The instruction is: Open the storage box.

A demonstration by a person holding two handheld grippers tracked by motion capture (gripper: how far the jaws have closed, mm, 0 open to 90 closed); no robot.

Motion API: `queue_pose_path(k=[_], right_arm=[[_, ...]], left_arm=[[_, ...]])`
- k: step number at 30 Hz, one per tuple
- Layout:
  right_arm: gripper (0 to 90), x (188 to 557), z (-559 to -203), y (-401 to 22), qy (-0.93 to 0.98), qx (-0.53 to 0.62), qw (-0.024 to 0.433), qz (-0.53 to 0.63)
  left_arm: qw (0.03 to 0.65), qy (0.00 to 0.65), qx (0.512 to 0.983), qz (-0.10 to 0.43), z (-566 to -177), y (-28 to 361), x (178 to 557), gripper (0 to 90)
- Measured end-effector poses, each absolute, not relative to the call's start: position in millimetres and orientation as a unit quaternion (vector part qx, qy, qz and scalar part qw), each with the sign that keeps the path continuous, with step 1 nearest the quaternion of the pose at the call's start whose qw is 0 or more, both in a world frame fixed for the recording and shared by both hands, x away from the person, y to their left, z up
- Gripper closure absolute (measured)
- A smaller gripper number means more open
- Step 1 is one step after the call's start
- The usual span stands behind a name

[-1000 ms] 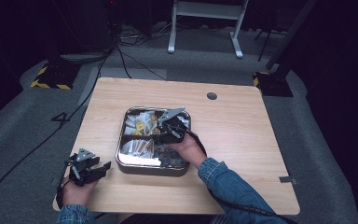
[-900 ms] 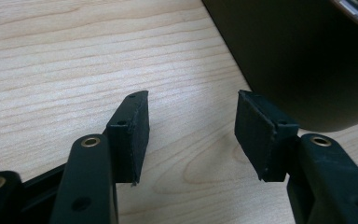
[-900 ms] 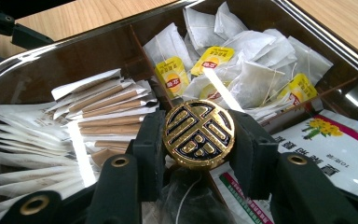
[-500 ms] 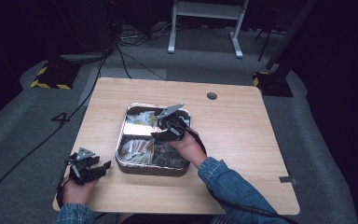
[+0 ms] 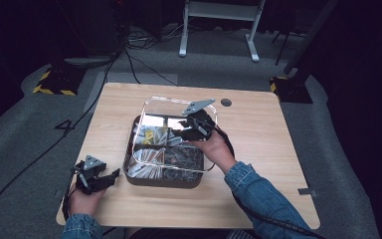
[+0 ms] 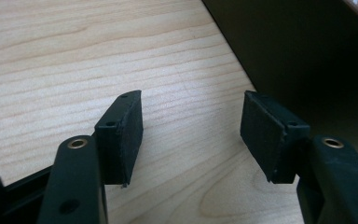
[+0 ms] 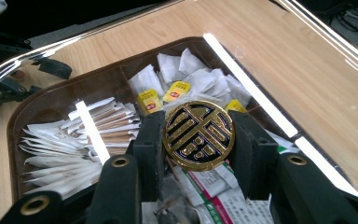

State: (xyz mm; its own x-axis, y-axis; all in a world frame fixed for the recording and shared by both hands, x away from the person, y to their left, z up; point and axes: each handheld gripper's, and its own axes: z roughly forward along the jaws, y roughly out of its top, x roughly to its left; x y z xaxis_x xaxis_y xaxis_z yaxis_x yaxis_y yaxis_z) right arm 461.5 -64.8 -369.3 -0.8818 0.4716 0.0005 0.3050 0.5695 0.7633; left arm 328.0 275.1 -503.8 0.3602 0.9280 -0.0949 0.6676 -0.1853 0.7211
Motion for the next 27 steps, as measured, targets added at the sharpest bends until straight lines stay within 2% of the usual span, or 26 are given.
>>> queue_pose_path(k=[10,16,27], right_arm=[[58.7,461,-355,-92,0.873,0.226,0.115,0.417],[58.7,463,-351,-120,0.871,0.233,0.128,0.414],[58.7,470,-352,-170,0.857,0.272,0.139,0.415]], left_arm=[[0.346,0.532,0.749,0.189,-504,274,329,37.9],[0.337,0.521,0.76,0.195,-505,270,329,31.4],[0.326,0.515,0.768,0.198,-505,268,329,27.0]])
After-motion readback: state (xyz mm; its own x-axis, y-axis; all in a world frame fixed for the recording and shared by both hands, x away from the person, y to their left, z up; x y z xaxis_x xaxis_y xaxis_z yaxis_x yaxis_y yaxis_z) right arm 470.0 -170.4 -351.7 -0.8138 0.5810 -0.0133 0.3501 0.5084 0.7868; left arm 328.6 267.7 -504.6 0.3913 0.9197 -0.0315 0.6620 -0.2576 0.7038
